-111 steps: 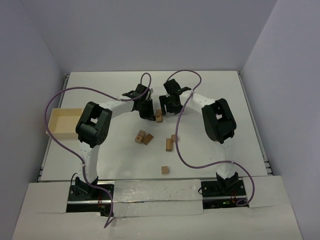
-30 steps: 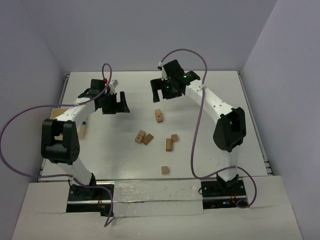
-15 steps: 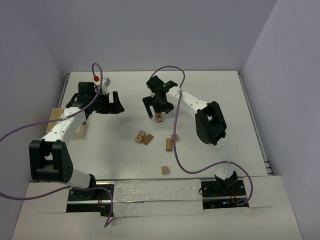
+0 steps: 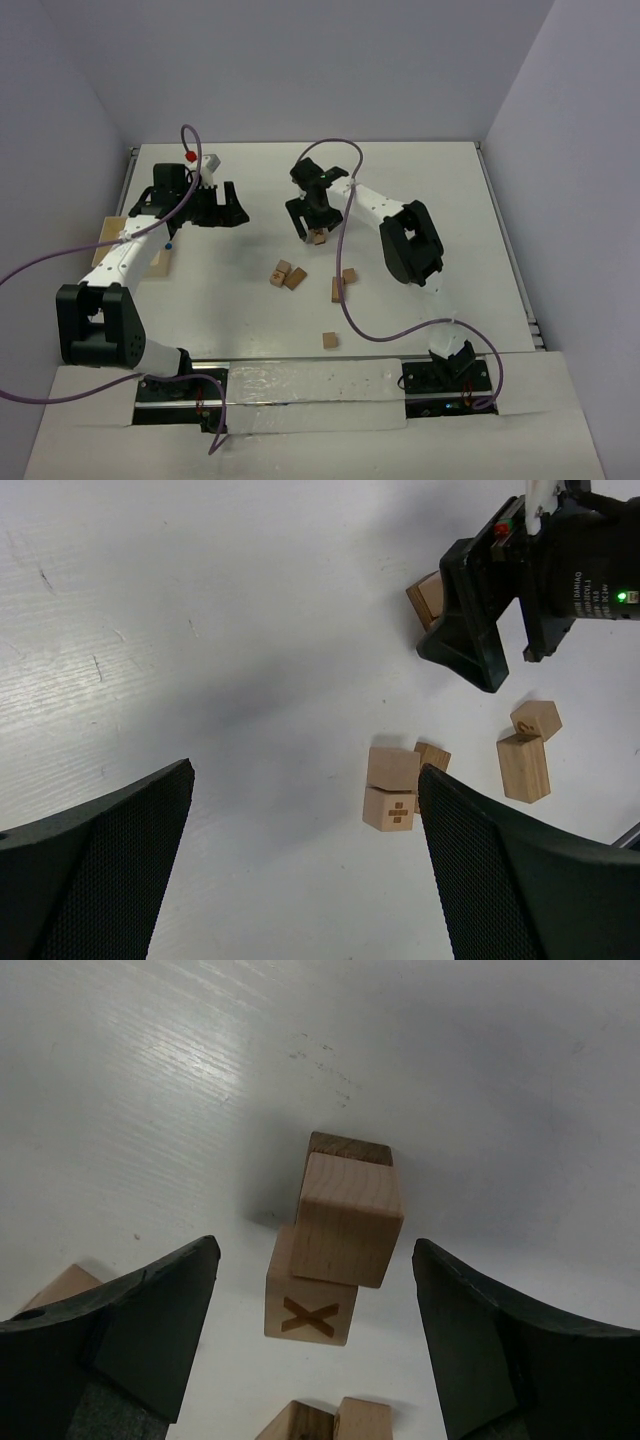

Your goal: Build the wood block tower

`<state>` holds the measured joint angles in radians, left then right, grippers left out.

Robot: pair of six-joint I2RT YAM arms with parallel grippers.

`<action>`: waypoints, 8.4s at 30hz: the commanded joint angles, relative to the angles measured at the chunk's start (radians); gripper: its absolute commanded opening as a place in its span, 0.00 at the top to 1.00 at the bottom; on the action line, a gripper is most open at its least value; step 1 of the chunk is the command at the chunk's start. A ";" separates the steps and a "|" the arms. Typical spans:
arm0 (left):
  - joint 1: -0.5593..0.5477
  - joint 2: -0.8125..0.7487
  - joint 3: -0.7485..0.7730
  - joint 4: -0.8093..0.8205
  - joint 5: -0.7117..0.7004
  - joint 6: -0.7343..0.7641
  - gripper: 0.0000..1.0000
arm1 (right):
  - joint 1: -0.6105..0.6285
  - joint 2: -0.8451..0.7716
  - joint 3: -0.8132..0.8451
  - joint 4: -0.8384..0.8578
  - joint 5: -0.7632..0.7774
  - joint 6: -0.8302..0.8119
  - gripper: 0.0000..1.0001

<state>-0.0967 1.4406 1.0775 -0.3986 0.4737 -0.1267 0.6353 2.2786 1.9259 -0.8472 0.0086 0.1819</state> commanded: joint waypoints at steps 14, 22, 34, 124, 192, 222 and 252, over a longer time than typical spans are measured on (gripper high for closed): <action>0.018 0.002 0.044 0.040 0.063 -0.015 0.01 | -0.007 0.040 0.058 0.053 0.004 -0.071 0.34; 0.020 0.017 0.056 0.039 0.068 -0.020 0.01 | -0.009 0.060 0.070 0.053 0.003 -0.085 0.39; 0.028 0.032 0.067 0.038 0.081 -0.028 0.01 | -0.013 0.071 0.070 0.054 0.020 -0.108 0.46; 0.240 -0.071 0.016 0.009 0.256 0.013 0.01 | 0.284 -0.322 -0.423 0.240 0.023 -0.013 0.02; 0.259 -0.040 -0.050 -0.015 0.623 0.194 0.01 | -0.137 -0.143 0.181 -0.441 -0.453 -1.813 0.87; 0.258 -0.014 -0.042 -0.049 0.666 0.237 0.01 | -0.070 0.041 0.300 -0.442 -0.441 -1.678 0.73; 0.259 -0.002 -0.047 -0.057 0.672 0.248 0.01 | -0.053 0.087 0.329 -0.380 -0.401 -1.615 0.60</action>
<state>0.1543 1.4283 1.0210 -0.4599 1.1049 0.0906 0.5678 2.3579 2.2078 -1.2508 -0.4005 -1.4476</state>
